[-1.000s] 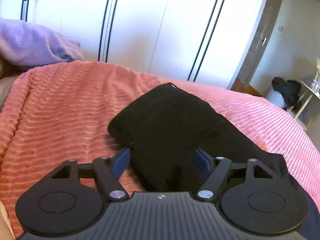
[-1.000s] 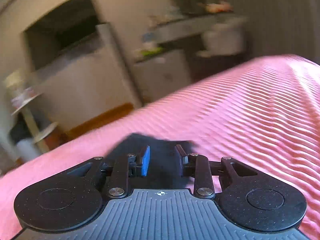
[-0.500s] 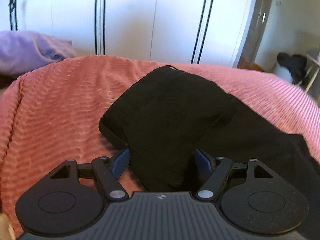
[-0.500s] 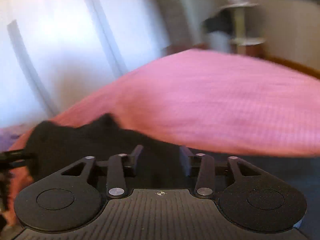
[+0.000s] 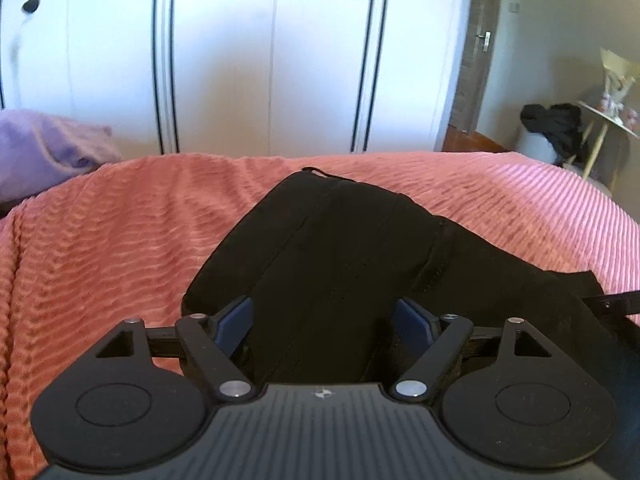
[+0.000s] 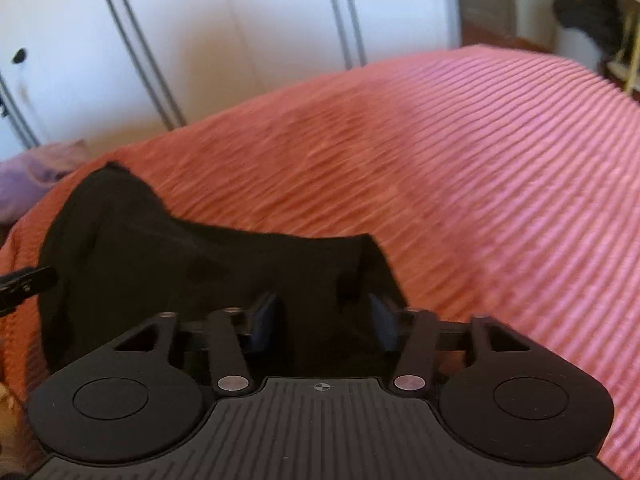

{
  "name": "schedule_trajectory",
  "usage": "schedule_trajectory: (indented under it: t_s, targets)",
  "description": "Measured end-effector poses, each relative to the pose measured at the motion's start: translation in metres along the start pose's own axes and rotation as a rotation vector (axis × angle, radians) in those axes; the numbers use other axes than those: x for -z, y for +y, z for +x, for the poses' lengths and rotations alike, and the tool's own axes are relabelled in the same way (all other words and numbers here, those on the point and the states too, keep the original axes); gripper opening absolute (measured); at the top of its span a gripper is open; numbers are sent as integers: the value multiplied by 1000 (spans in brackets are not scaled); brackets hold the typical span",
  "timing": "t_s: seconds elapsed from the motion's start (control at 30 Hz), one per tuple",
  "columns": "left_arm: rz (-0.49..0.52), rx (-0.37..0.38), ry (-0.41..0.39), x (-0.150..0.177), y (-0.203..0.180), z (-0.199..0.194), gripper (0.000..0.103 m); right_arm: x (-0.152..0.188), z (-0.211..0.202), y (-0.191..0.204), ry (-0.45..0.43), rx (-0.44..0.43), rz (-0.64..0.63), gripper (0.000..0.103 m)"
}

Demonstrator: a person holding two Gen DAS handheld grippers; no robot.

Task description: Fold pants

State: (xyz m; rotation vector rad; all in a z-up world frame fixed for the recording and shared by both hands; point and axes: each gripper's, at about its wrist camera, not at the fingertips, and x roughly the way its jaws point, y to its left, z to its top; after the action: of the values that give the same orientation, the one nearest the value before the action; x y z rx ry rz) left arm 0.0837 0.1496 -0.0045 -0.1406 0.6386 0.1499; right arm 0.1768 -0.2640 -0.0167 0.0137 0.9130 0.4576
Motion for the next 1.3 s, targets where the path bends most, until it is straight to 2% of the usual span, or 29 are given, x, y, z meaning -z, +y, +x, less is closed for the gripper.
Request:
schedule_trajectory:
  t_s: [0.07,0.13,0.2,0.27,0.33,0.37,0.43,0.5,0.6,0.67,0.7,0.77,0.8,0.87,0.93,1.0,1.1,1.2,1.27,1.3]
  targets:
    - [-3,6,-8,0,0,4,80,-4,6,3,14,16,-28,12]
    - [-22,14,-14,-2,0,6,81,-7,6,4,-54,72,-71,4]
    - [-31,19,-33,-5,-3,6,82,-12,-1,5,-156,135,-53,4]
    - [-21,18,-42,-8,-9,7,83,-13,11,6,-153,188,-13,4]
    - [-5,10,-42,-11,-16,10,83,-4,30,14,-141,276,-58,6]
    - [7,13,-41,-13,-20,10,83,1,35,17,-147,323,-60,22]
    - [39,32,-42,-15,-26,7,83,7,25,18,-194,385,-6,45]
    - [73,44,-64,-15,-34,4,86,18,-2,22,-289,388,57,42]
    - [159,74,-66,-11,-60,12,86,46,-35,42,-363,331,25,32]
    - [206,106,-63,-7,-80,22,86,66,-43,49,-321,262,12,25]
    - [233,116,-67,-3,-90,30,88,73,-41,51,-288,266,2,21]
    - [279,62,-53,1,-109,47,98,84,-26,46,-238,331,-2,16]
    - [287,54,-58,4,-115,56,99,88,-18,37,-236,338,13,14]
    - [314,42,-97,13,-122,70,99,95,-7,25,-268,345,10,0]
    - [352,28,-161,25,-125,75,99,93,-7,25,-270,343,16,0]
    - [354,24,-192,29,-125,71,99,92,-14,26,-260,332,20,0]
    - [345,28,-148,26,-118,64,99,109,-48,14,-275,325,102,1]
    - [336,13,-103,23,-114,51,99,147,-92,-18,-313,338,192,5]
    - [330,42,-105,22,-118,34,99,178,-126,-46,-315,413,273,25]
    - [334,68,-117,21,-126,24,99,195,-143,-62,-301,465,326,29]
